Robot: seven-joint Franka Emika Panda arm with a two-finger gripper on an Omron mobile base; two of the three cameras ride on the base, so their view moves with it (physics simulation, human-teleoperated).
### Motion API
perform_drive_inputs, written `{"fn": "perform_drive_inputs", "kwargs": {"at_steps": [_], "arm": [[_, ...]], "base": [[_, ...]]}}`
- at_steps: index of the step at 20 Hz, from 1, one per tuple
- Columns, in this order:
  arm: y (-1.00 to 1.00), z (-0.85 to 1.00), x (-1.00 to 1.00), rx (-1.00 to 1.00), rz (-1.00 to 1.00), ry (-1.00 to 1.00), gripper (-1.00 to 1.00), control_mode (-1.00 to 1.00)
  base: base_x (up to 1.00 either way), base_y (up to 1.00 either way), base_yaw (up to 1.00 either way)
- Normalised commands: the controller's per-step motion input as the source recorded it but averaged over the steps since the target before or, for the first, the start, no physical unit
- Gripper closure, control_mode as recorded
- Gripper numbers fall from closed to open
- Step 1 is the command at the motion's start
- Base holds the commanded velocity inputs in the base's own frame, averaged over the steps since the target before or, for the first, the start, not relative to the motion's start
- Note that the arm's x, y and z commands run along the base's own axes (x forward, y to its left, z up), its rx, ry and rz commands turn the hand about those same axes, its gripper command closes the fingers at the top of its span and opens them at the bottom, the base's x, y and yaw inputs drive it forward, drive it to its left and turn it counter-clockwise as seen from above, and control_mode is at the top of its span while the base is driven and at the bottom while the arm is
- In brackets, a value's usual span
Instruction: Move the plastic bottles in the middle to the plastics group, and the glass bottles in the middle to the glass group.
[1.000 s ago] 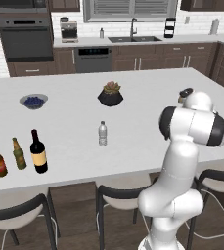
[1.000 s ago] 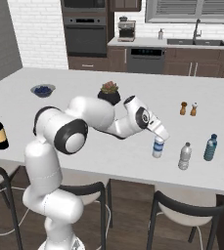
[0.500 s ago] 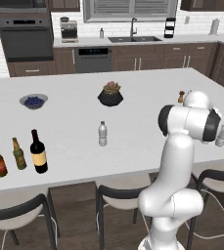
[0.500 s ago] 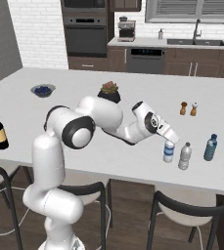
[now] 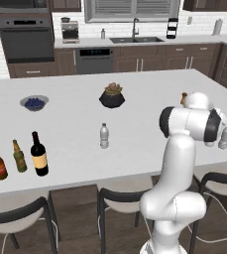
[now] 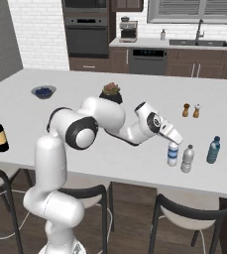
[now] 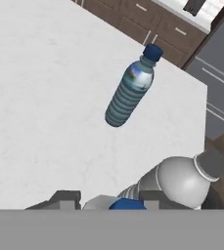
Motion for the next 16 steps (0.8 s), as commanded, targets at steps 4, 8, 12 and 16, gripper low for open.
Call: {"fn": "perform_drive_inputs", "kwargs": {"at_steps": [4, 8, 12, 16], "arm": [[-0.14, 0.01, 0.12, 0.00, 0.00, 0.10, 1.00, -1.00], [-0.19, 0.00, 0.04, 0.00, 0.00, 0.00, 1.00, -1.00], [-0.12, 0.00, 0.07, 0.01, 0.00, 0.00, 1.00, -1.00], [-0.09, 0.00, 0.10, 0.04, 0.00, 0.00, 1.00, -1.00]], "base": [[0.00, 0.00, 0.00], [0.00, 0.00, 0.00], [0.00, 0.00, 0.00], [0.00, 0.00, 0.00]]}}
